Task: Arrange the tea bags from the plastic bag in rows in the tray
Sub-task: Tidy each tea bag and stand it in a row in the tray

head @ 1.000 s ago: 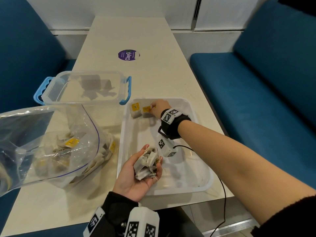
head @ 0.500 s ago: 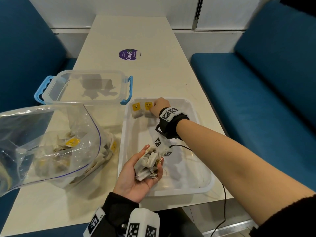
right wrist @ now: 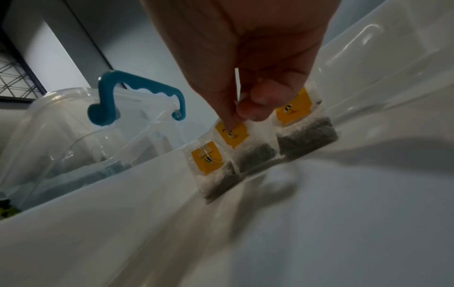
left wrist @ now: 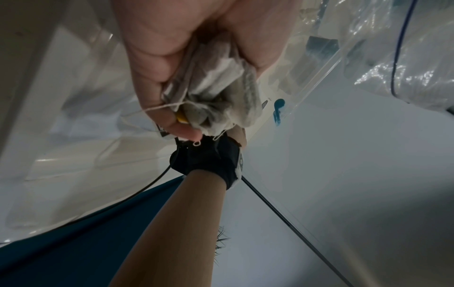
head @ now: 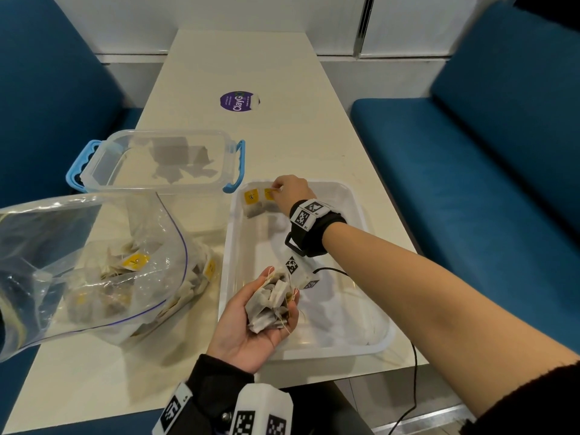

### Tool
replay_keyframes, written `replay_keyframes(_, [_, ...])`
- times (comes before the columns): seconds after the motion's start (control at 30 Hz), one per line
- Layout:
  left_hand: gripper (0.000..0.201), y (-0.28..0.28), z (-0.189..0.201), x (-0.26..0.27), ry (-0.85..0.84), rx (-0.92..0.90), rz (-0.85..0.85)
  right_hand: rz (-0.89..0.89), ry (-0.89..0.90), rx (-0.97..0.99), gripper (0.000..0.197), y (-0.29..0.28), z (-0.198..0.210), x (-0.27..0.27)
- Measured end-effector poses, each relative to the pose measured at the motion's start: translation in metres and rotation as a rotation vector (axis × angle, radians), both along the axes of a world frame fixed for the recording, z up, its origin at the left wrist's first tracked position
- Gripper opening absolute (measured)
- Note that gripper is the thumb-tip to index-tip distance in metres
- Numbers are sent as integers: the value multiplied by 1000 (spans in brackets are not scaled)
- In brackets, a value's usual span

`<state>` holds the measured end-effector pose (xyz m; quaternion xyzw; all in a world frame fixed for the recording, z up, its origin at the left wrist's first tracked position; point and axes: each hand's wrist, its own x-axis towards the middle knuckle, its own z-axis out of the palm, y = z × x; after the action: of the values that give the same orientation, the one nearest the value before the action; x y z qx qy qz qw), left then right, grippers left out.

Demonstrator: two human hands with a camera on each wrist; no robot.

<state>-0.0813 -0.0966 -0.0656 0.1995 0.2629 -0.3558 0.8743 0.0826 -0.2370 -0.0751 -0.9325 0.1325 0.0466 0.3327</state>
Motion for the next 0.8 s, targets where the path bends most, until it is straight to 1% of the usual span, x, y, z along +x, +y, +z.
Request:
replay_keyframes(0.1, [21, 0, 0, 0, -1, -10, -1, 3, -16, -8, 20, 1, 2, 1])
replay_keyframes(0.23, [22, 0, -2, 0, 6, -11, 0, 15, -23, -75, 18, 1, 4, 1])
replay_keyframes(0.4, [22, 0, -4, 0, 5, -9, 7, 75, 30, -151, 24, 0, 6, -1])
replay_keyframes(0.57, [19, -1, -1, -1, -5, -1, -7, 73, -13, -197, 24, -1, 9, -1])
replay_keyframes(0.63, [19, -1, 0, -1, -14, -1, -8, 73, -32, -198, 26, -1, 18, -2])
replay_keyframes(0.7, [20, 0, 1, 0, -23, -9, 5, 69, -89, -189, 24, -3, 35, -3])
replay_keyframes(0.8, [21, 1, 4, 2, -42, -14, 16, 97, -177, -95, 17, -8, 77, -9])
